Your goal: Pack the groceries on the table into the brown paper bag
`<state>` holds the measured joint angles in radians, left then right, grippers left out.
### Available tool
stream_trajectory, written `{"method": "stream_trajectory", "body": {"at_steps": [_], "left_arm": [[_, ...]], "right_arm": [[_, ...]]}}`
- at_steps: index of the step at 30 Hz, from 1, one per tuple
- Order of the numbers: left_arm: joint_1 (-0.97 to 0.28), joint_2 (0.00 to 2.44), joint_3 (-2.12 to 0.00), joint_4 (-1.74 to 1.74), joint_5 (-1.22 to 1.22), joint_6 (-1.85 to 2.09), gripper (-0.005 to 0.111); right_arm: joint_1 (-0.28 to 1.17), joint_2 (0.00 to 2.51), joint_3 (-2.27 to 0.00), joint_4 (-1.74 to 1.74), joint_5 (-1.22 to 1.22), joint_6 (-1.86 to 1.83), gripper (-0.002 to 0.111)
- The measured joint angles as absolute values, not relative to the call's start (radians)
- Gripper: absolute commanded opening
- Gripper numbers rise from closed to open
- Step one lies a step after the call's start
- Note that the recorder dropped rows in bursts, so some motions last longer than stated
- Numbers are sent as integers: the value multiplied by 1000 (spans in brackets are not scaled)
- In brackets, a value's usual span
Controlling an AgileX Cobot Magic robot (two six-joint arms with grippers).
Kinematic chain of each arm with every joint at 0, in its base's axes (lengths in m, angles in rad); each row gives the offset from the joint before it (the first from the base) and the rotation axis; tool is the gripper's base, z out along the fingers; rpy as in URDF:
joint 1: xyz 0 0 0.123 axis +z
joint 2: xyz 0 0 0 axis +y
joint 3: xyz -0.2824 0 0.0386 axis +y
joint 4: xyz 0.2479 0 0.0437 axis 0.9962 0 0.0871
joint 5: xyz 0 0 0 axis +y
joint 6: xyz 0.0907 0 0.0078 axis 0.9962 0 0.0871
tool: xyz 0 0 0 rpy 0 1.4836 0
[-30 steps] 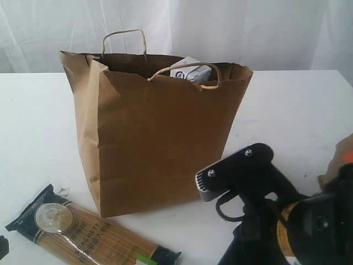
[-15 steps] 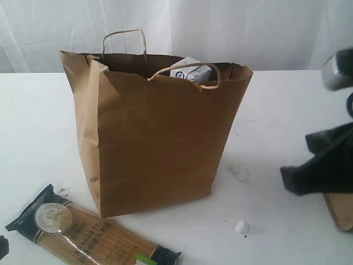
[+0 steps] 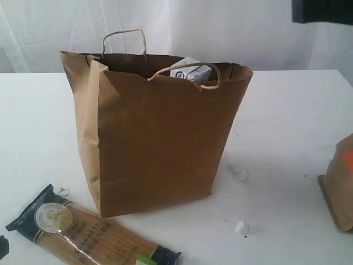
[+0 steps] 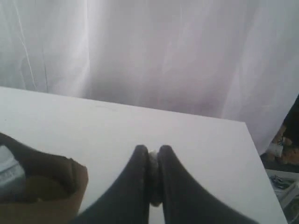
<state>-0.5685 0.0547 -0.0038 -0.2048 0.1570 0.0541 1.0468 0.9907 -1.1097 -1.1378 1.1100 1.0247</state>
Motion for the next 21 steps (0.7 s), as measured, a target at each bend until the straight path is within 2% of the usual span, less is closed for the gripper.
{"method": "stream_trajectory", "body": {"at_steps": [13,21], "left_arm": [[-568,55,-4,-168,157,54,0],[-568,55,-4,-116,157,54,0]], "right_arm": [[964,1281,-1236,-1031,820,999,0],[959,1426,-1325,-991,748,936,0]]}}
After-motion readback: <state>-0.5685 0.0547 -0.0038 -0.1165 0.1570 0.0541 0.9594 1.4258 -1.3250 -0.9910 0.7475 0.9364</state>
